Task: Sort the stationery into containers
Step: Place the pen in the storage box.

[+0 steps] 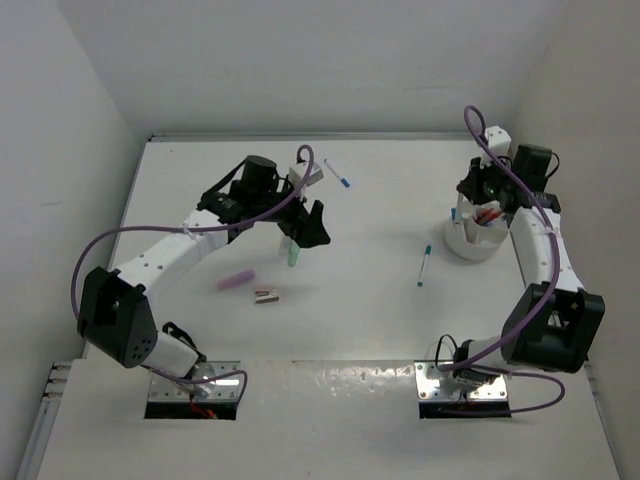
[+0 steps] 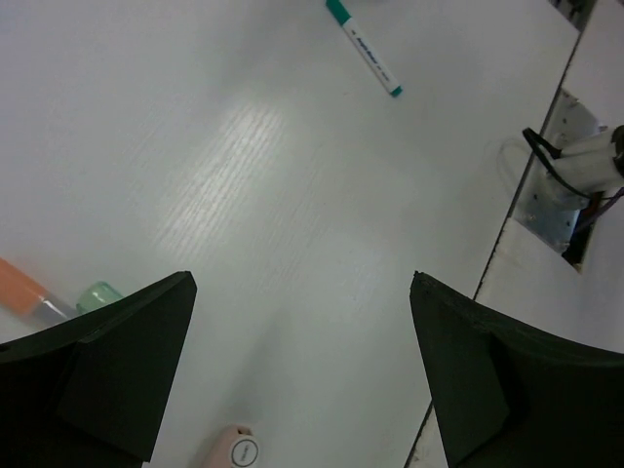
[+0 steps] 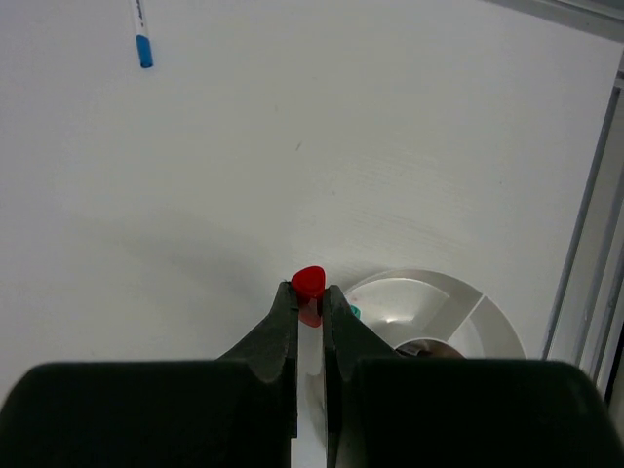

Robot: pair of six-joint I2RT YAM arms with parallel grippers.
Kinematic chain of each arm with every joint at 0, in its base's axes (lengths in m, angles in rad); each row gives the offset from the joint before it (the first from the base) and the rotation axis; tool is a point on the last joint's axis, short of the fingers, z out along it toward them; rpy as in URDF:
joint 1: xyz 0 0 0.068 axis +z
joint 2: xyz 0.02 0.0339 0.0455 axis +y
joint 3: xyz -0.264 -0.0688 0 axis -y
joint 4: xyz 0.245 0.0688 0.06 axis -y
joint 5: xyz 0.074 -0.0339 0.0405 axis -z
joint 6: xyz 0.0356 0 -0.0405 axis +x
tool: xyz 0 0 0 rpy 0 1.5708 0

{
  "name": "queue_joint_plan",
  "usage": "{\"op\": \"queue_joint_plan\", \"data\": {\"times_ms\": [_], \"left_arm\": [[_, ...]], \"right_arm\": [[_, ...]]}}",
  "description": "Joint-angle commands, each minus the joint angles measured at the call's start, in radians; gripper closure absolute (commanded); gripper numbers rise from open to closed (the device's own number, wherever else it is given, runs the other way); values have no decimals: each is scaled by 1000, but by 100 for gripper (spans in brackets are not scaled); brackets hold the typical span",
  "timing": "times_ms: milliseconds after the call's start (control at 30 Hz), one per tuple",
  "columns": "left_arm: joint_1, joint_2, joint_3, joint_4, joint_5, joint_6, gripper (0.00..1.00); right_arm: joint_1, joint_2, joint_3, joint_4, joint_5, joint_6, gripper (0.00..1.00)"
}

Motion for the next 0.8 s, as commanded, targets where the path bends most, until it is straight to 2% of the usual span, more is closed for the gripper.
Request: {"op": "queue_joint_plan", "data": {"times_ms": [0,167,233,367,433,500,533,633,767], "left_arm": [[-7,-28,8,76,76,-74,2],[-51,8,20,109,-65,-157,0],[-99,44,52,87,-190,-208,0],[-175,93,85,99,-347,-300,0],[-230,125,103,116,-416,-327,0],[-281,156,135,130,-445,-337,0],[-298,189,148,132,-467,-341,0],[-326,246,200,121,-520,-355,0],[-257,248,195,110,-553,-403,2]], "right_arm": [[-12,-60,-55,132,-8,-57,100],[-18,-93,-159,200,9,-106,100],[-23,-101,-182,227,14,-112,100],[-30,-113,-234,237,26,-150,100],[-36,-126,-263,271,44,-159,93],[-42,-132,-283,277,52,-160,81],[-44,-133,-285,276,54,-152,64],[-44,-155,-274,247,58,-112,43],[-41,-212,-204,146,68,21,42]]}}
